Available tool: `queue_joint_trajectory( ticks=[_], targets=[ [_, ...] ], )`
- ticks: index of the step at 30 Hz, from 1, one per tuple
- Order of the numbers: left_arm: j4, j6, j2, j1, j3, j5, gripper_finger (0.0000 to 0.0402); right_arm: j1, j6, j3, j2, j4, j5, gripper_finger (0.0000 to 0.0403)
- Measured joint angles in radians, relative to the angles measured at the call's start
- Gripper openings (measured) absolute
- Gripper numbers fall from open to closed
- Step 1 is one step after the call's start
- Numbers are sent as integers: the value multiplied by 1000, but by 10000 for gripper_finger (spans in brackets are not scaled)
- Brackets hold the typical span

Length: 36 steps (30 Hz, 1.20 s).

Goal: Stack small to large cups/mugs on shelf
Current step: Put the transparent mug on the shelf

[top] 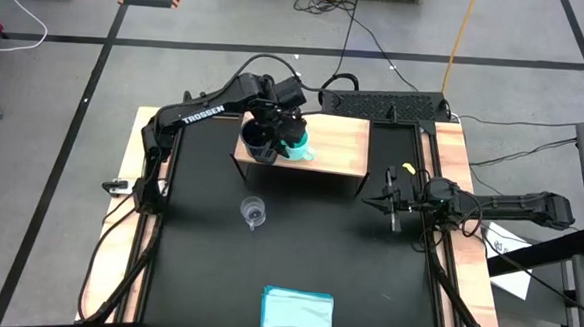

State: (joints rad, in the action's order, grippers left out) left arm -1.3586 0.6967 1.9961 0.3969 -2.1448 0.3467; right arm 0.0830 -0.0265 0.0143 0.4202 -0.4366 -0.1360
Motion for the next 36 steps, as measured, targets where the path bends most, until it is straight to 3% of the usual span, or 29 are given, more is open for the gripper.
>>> queue_joint_trajectory(
  ticks=[15,36],
  targets=[
    [1,-7,0,1,0,-90,184,0,0,0,0,0,0,0],
    [7,-55,0,3,0,-61,185,0,-1,0,0,0,0,0]
  ],
)
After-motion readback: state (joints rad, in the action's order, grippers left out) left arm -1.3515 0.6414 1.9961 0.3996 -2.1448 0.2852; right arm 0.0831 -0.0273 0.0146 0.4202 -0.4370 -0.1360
